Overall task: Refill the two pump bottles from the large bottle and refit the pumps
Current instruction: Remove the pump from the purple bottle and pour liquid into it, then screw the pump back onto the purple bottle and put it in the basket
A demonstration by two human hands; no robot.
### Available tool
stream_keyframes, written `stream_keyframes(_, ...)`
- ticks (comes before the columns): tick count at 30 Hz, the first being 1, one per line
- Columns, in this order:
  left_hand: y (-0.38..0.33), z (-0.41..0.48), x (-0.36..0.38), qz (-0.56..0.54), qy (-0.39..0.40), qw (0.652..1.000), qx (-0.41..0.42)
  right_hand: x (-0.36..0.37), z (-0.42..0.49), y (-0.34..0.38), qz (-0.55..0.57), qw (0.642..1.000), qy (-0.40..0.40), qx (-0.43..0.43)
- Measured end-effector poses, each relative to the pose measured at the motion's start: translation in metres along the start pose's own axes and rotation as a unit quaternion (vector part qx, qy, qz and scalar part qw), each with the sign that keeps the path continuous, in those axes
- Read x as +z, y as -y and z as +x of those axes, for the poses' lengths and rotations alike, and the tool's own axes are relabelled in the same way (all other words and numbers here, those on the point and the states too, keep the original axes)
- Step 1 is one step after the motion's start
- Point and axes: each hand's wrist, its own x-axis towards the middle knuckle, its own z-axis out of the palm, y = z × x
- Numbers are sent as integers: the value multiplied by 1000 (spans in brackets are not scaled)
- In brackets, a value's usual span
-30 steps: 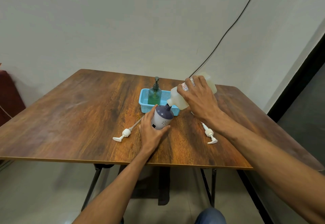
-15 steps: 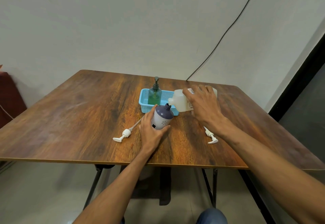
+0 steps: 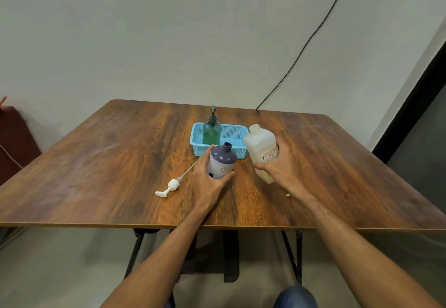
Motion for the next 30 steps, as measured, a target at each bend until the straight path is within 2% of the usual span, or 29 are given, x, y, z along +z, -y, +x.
stream_keyframes(3,-2,-1,-1,-5,9,1000,-7,13,-9,-9,81,996,-12,39)
stream_keyframes(11,-2,-2,0,10,19,1000,-20,32,-24,-13,179,979,-39,88)
stream_keyframes(18,-2,-2,3,17,24,999,-31,36,-32,-21,215,968,-50,118)
stream_keyframes(25,-1,-2,1,13,42,998,-42,40,-43,-27,227,962,-24,150)
stream_keyframes(30,-4,-20,-13,32,55,996,-62,41,-69,-27,220,953,-71,195)
